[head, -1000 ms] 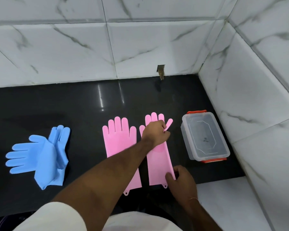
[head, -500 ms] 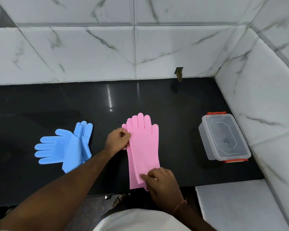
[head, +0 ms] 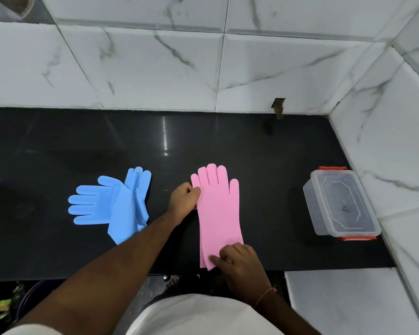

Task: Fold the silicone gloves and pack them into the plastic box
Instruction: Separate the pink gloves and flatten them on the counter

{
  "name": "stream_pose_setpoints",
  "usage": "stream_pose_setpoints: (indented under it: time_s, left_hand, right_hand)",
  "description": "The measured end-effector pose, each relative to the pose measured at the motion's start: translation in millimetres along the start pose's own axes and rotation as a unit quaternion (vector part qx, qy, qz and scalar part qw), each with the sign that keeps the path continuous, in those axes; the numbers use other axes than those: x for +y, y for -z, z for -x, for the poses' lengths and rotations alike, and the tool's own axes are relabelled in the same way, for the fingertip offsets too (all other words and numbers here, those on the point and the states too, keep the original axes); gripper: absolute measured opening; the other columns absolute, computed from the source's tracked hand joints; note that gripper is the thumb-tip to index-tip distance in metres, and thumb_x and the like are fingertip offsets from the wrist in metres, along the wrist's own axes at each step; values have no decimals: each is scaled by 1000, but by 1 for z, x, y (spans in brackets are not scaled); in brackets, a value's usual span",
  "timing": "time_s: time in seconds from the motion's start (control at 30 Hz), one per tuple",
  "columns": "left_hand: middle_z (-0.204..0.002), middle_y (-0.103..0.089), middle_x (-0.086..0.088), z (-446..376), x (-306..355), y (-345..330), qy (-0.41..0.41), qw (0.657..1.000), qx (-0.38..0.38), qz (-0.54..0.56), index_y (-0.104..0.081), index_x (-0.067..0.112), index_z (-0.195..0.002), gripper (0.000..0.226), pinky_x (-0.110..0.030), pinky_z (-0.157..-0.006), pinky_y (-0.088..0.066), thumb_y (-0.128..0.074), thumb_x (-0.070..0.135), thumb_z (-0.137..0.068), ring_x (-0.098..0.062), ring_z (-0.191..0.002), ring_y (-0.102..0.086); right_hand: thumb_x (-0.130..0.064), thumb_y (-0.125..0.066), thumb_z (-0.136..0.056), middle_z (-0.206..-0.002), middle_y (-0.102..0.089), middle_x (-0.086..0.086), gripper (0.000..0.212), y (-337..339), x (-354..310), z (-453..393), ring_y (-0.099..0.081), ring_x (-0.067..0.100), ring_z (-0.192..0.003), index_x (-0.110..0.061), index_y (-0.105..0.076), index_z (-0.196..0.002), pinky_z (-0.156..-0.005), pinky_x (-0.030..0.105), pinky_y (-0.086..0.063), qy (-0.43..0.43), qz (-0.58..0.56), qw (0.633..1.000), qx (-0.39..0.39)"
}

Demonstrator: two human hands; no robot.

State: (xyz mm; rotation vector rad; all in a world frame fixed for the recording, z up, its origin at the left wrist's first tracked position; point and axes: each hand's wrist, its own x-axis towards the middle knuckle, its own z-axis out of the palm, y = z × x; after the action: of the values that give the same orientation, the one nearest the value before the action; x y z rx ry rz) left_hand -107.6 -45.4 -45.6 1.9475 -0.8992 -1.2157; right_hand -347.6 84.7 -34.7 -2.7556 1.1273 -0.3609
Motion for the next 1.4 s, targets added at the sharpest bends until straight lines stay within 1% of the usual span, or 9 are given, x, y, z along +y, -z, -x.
stream_pose_setpoints:
  time_s: [0.17,0.37,0.5,0.7,0.8,0.87,1.03,1.2,1.4]
  left_hand:
    - [-104,-73,-26,3,0,0,5,1000,28,5,-56,10,-85,19,-56,-89,-68,-64,19,-101,-34,-91,-72]
    - [-94,-75,-14,5,-1,-1,-2,999,32,21,-63,6,-88,18,-33,-72,-69,-69,18,-101,-25,-89,-73]
    - [-93,-76,-17,4,0,-2,4,999,41,6,-64,1,-89,22,-46,-82,-71,-73,19,-98,-32,-90,-77]
    - [-87,-78,-4,2,3,1,22,998,42,-38,-67,14,-84,19,-49,-86,-70,-80,25,-92,-23,-83,-80]
    - [-79,-78,0,0,3,2,31,997,48,-47,-69,13,-85,21,-45,-82,-71,-82,28,-93,-18,-70,-79]
    - [-78,-79,-2,0,3,1,31,998,49,-34,-69,12,-84,21,-46,-82,-71,-82,26,-92,-21,-70,-80]
    - [-80,-78,-4,2,1,1,28,998,52,-18,-72,12,-84,18,-50,-83,-71,-82,24,-94,-25,-78,-80]
    - [-77,-79,-4,4,-3,0,12,998,54,-16,-76,14,-87,12,-50,-86,-70,-80,23,-94,-32,-82,-81]
    - [-76,-79,-1,2,-6,-1,10,998,62,-19,-76,18,-87,10,-48,-85,-70,-79,22,-96,-20,-73,-77]
  right_hand:
    - [-35,-53,-89,-90,-67,-3,37,-6,1,-5,-65,21,-81,-27,-81,-114,-69,36,-56,0,6,1000,0]
    - [-36,-61,-87,-89,-63,-3,36,-10,3,-10,-57,20,-80,-26,-79,-117,-69,33,-54,28,11,999,-12]
    - [-34,-91,-75,-90,-61,-3,49,-20,7,-6,-55,19,-82,-25,-76,-121,-70,31,-54,63,29,997,-36]
    - [-45,-73,-87,-92,-62,-8,31,-17,15,-5,-60,18,-86,-33,-77,-116,-72,35,-53,68,-13,995,-76]
    - [-58,-57,-98,-106,-67,-12,37,-4,26,-16,-58,12,-98,-34,-76,-120,-81,34,-51,-26,-119,987,-108]
    - [-54,-52,-103,-115,-69,-12,36,4,41,-33,-58,7,-106,-31,-73,-122,-94,30,-51,-136,-155,975,-87]
    - [-32,-67,-103,-94,-65,-17,2,14,85,-91,-64,4,-87,-30,-67,-101,-89,27,-54,-425,-245,871,20]
    - [-33,-72,-98,-95,-73,-6,12,5,107,-122,-67,18,-91,-21,-72,-100,-82,27,-46,-468,-255,846,-19]
    - [-29,-70,-99,-91,-70,-7,9,-6,108,-130,-66,18,-87,-23,-65,-95,-78,27,-45,-497,-251,831,-16]
